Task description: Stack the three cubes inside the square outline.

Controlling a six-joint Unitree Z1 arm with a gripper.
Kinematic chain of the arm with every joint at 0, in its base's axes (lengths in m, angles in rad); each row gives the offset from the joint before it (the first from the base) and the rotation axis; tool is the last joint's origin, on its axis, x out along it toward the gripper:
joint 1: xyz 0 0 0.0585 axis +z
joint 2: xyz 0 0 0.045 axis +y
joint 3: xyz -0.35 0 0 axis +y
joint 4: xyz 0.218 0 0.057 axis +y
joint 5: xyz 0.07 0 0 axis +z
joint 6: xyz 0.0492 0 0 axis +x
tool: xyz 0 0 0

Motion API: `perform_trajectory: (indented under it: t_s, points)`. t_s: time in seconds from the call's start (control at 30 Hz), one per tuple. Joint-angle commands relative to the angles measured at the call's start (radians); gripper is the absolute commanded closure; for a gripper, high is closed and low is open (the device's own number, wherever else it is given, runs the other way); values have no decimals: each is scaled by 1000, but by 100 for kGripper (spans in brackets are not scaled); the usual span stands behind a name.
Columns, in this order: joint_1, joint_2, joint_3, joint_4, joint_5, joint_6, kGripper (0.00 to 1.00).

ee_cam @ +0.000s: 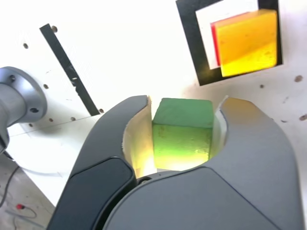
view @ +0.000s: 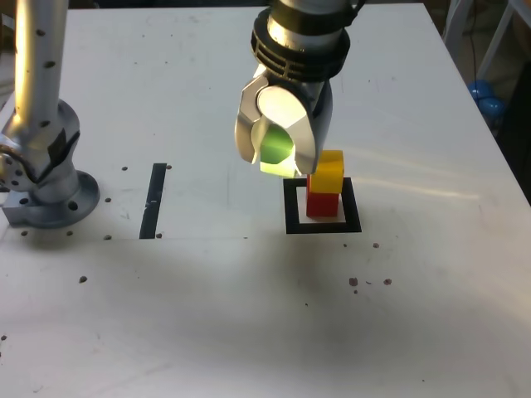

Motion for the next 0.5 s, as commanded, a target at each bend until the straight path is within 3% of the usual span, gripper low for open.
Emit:
perform_trajectory:
  t_s: [0.0,0.47]
  points:
    - [32,13,-26,7,-8,12,65]
    - [93,89,-152,20,-15,46,65]
